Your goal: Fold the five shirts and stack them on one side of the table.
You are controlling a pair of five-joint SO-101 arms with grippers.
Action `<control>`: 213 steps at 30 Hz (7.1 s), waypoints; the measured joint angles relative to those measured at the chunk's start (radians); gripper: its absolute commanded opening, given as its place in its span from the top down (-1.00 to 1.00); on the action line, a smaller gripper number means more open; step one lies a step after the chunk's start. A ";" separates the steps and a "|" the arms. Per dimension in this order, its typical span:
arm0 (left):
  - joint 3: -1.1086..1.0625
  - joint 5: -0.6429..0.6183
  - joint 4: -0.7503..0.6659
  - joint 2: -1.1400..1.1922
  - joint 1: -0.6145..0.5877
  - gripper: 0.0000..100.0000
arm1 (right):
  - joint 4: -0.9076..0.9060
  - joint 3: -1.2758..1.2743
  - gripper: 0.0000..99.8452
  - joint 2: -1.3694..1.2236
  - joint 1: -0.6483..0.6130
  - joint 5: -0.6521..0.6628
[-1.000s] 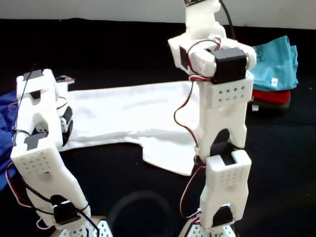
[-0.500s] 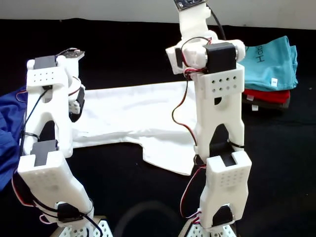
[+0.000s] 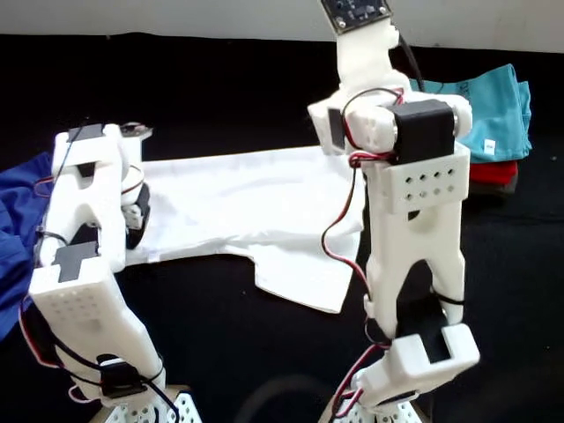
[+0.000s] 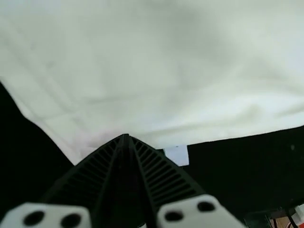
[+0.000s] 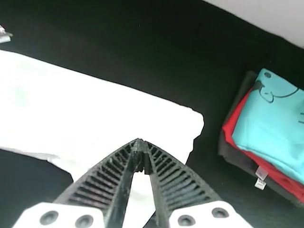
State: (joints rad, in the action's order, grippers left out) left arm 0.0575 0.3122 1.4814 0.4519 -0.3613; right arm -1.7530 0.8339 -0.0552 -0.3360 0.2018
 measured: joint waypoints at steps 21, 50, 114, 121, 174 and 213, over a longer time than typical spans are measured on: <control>0.210 0.058 0.140 -0.006 -0.118 0.98 | 0.345 -0.781 0.99 0.184 0.002 0.000; 0.488 -0.052 -0.005 0.404 -0.029 0.98 | 0.707 -1.140 0.99 -0.100 0.002 -0.002; 0.488 -0.052 -0.005 0.407 -0.029 0.98 | 0.565 -1.131 0.99 -0.172 -0.434 0.032; 0.488 -0.052 -0.005 0.407 -0.029 0.98 | 0.422 -1.065 0.99 -0.110 -0.460 0.032; 0.489 -0.052 -0.005 0.407 -0.029 0.98 | 0.236 -0.845 0.99 -0.238 -0.120 0.362; 0.489 -0.052 -0.005 0.407 -0.029 0.98 | 0.000 0.163 1.00 -0.735 0.011 -0.017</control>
State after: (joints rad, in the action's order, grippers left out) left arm 0.5470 0.2601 1.4768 0.8585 -0.3905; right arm -1.7530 0.9966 -0.7902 -0.3253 0.1849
